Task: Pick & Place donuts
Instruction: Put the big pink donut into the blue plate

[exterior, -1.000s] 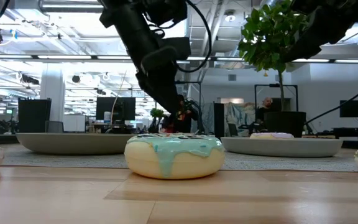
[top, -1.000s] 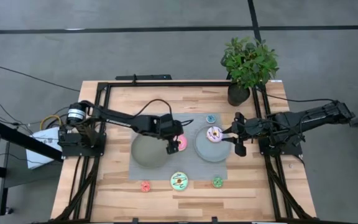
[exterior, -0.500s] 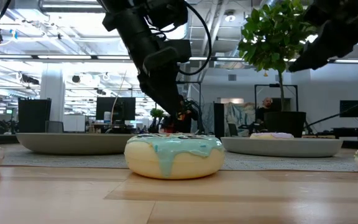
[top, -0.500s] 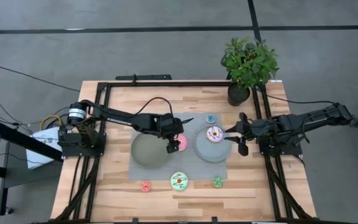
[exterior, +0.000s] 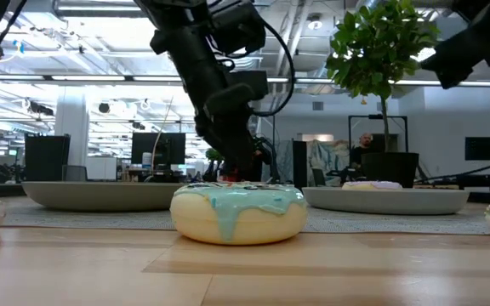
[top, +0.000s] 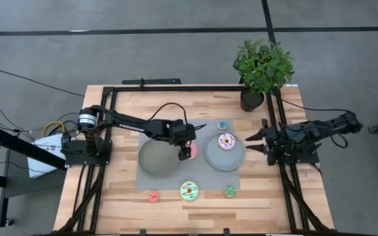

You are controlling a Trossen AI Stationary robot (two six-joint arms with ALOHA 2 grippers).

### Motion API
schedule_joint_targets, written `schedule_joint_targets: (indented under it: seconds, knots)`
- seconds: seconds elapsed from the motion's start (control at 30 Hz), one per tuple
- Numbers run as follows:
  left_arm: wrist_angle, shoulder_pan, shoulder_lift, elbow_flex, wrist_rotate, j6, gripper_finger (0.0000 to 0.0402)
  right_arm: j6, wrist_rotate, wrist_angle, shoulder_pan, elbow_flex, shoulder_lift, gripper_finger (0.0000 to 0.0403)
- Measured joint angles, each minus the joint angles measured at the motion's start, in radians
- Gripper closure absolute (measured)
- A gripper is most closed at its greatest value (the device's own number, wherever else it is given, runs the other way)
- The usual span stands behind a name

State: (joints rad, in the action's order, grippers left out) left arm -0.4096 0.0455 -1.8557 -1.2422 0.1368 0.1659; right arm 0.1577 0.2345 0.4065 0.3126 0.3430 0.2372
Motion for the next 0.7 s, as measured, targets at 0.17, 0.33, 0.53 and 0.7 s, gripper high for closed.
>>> schedule_joint_targets:
  seconds: [0.17, 0.33, 0.53, 0.7]
  knots:
    - [-0.034, 0.018, -0.013, -0.019, 0.002, -0.005, 0.0097, 0.0, 0.001, -0.011, 0.017, -0.003, -0.008, 0.027]
    - [-0.053, 0.023, -0.029, -0.023, 0.0, -0.004, 0.0097, 0.001, 0.001, -0.008, 0.013, -0.003, -0.008, 0.0268]
    - [-0.048, 0.023, -0.033, -0.023, 0.0, -0.007, 0.0097, 0.002, 0.001, -0.008, 0.013, -0.003, -0.008, 0.027]
    - [-0.049, 0.023, -0.033, -0.023, -0.002, -0.011, 0.0097, 0.002, 0.001, -0.01, 0.013, -0.003, -0.008, 0.0268]
